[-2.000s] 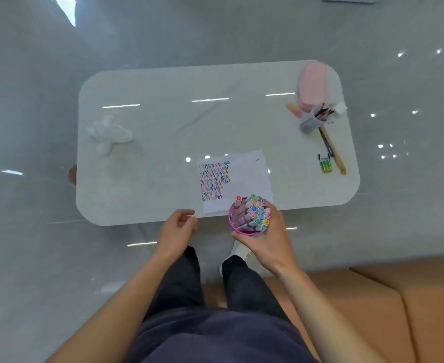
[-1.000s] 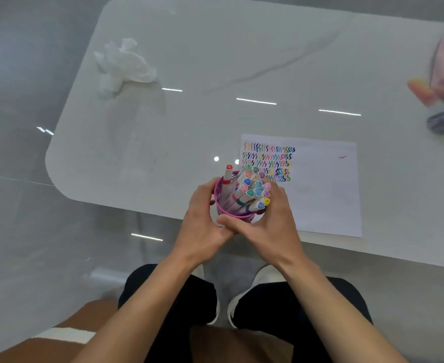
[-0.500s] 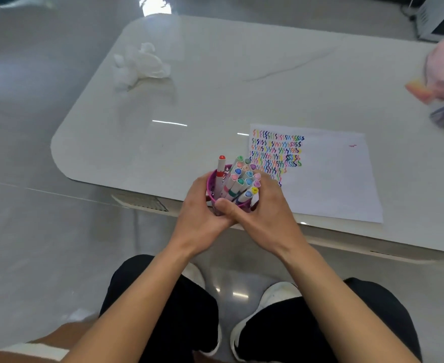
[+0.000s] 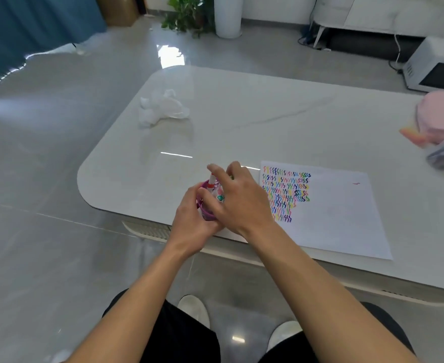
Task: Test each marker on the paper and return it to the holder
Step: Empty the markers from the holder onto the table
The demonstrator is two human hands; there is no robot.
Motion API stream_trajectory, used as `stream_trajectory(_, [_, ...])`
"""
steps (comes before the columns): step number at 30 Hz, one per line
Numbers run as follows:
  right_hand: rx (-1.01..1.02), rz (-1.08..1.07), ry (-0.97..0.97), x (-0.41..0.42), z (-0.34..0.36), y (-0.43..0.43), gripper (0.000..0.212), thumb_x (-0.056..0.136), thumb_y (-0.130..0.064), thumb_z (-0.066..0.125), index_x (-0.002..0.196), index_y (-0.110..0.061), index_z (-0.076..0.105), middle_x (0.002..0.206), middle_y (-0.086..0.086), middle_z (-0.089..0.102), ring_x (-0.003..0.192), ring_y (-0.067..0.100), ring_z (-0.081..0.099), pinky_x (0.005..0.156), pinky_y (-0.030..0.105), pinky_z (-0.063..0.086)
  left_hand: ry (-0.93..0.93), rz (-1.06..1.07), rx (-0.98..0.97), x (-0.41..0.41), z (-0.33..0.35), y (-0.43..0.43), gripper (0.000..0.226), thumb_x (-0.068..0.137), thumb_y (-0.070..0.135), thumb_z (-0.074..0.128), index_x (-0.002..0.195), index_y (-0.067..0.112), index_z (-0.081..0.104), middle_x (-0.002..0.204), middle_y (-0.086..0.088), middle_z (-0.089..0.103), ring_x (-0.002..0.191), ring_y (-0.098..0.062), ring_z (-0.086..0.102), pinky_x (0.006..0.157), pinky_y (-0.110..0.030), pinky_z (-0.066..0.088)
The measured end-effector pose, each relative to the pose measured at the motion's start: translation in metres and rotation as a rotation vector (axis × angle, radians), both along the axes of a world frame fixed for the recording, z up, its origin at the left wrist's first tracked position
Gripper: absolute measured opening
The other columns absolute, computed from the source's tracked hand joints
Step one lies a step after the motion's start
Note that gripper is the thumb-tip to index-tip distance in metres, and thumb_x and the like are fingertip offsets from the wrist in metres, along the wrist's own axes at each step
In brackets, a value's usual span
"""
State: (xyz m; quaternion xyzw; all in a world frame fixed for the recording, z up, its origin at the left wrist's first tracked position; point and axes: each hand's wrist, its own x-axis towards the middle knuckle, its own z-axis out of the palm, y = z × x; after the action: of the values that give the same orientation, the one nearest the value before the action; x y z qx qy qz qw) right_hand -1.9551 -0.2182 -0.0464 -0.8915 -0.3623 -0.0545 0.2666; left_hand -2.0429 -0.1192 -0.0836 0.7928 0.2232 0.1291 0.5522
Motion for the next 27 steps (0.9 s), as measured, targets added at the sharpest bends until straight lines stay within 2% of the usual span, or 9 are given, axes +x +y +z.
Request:
stream_trajectory(3, [0.018, 0.014, -0.119, 0.012, -0.007, 0.013, 0.032, 0.095, -0.045, 0.061, 0.118, -0.022, 0.066, 0.101, 0.004, 0.058, 0.094, 0.024, 0.060, 0.052, 0.028, 0.044, -0.006, 0.018, 0.020, 0.010, -0.003, 0.010, 0.073, 0.069, 0.025, 0.088, 0.131, 0.034, 0.049, 0.116, 0.015, 0.064, 0.105, 0.003, 0.063, 0.085, -0.013, 0.052])
stream_trajectory(7, [0.020, 0.031, -0.271, 0.019, -0.018, 0.026, 0.016, 0.094, -0.033, 0.065, 0.100, -0.017, 0.067, 0.093, 0.004, 0.061, 0.081, 0.024, 0.060, 0.045, 0.026, 0.035, 0.013, 0.010, 0.006, 0.020, -0.003, 0.022, 0.068, 0.073, 0.025, 0.084, 0.131, 0.036, 0.050, 0.113, 0.016, 0.063, 0.100, 0.011, 0.060, 0.078, -0.008, 0.049])
stream_trajectory(10, [0.034, 0.023, -0.260, 0.019, -0.022, 0.035, 0.015, 0.093, -0.032, 0.067, 0.096, -0.017, 0.065, 0.089, 0.004, 0.059, 0.070, 0.024, 0.059, 0.043, 0.025, 0.035, 0.016, 0.000, 0.003, 0.023, -0.006, 0.026, 0.061, 0.077, 0.016, 0.080, 0.130, 0.026, 0.053, 0.110, 0.010, 0.065, 0.096, 0.006, 0.063, 0.075, -0.006, 0.047])
stream_trajectory(13, [0.025, -0.002, -0.260, 0.017, -0.023, 0.044, 0.015, 0.091, -0.032, 0.068, 0.094, -0.018, 0.066, 0.086, 0.004, 0.059, 0.059, 0.025, 0.055, 0.045, 0.024, 0.028, 0.003, 0.005, 0.010, 0.024, -0.009, 0.031, 0.054, 0.076, 0.012, 0.078, 0.124, 0.024, 0.055, 0.109, 0.009, 0.067, 0.099, -0.004, 0.064, 0.077, -0.007, 0.047])
stream_trajectory(16, [-0.009, -0.052, -0.274, 0.021, -0.024, 0.054, 0.016, 0.090, -0.033, 0.069, 0.091, -0.017, 0.066, 0.080, 0.005, 0.059, 0.052, 0.026, 0.048, 0.047, 0.024, 0.023, 0.009, 0.009, 0.003, 0.021, -0.011, 0.035, 0.051, 0.067, 0.028, 0.080, 0.112, 0.029, 0.056, 0.101, 0.010, 0.065, 0.095, -0.007, 0.064, 0.080, -0.014, 0.052])
stream_trajectory(18, [-0.023, -0.083, -0.277, 0.023, -0.024, 0.060, 0.019, 0.089, -0.035, 0.072, 0.090, -0.016, 0.067, 0.076, 0.006, 0.058, 0.049, 0.025, 0.037, 0.047, 0.024, 0.022, 0.016, 0.017, 0.002, 0.020, -0.011, 0.037, 0.053, 0.059, 0.042, 0.078, 0.105, 0.030, 0.055, 0.093, 0.013, 0.062, 0.089, -0.007, 0.063, 0.083, -0.022, 0.055])
stream_trajectory(21, [-0.036, -0.095, -0.282, 0.023, -0.023, 0.068, 0.019, 0.083, -0.031, 0.078, 0.084, -0.015, 0.067, 0.071, 0.008, 0.057, 0.044, 0.025, 0.032, 0.046, 0.023, 0.022, 0.004, 0.035, -0.007, 0.019, -0.011, 0.038, 0.056, 0.057, 0.047, 0.075, 0.107, 0.031, 0.056, 0.094, 0.012, 0.063, 0.091, -0.005, 0.063, 0.083, -0.021, 0.055])
stream_trajectory(24, [0.002, -0.083, -0.267, 0.024, -0.023, 0.072, 0.018, 0.074, -0.024, 0.083, 0.077, -0.014, 0.068, 0.066, 0.008, 0.056, 0.042, 0.024, 0.027, 0.047, 0.022, 0.021, 0.005, 0.045, -0.016, 0.019, -0.010, 0.041, 0.058, 0.058, 0.042, 0.082, 0.109, 0.033, 0.056, 0.097, 0.012, 0.064, 0.094, -0.005, 0.065, 0.081, -0.021, 0.055])
stream_trajectory(27, [0.078, -0.046, -0.234, 0.029, -0.022, 0.072, 0.019, 0.078, -0.025, 0.082, 0.082, -0.011, 0.069, 0.068, 0.009, 0.057, 0.044, 0.025, 0.028, 0.047, 0.023, 0.027, 0.002, 0.052, -0.011, 0.018, -0.011, 0.045, 0.059, 0.063, 0.028, 0.090, 0.112, 0.033, 0.057, 0.100, 0.013, 0.065, 0.099, -0.008, 0.066, 0.081, -0.025, 0.057])
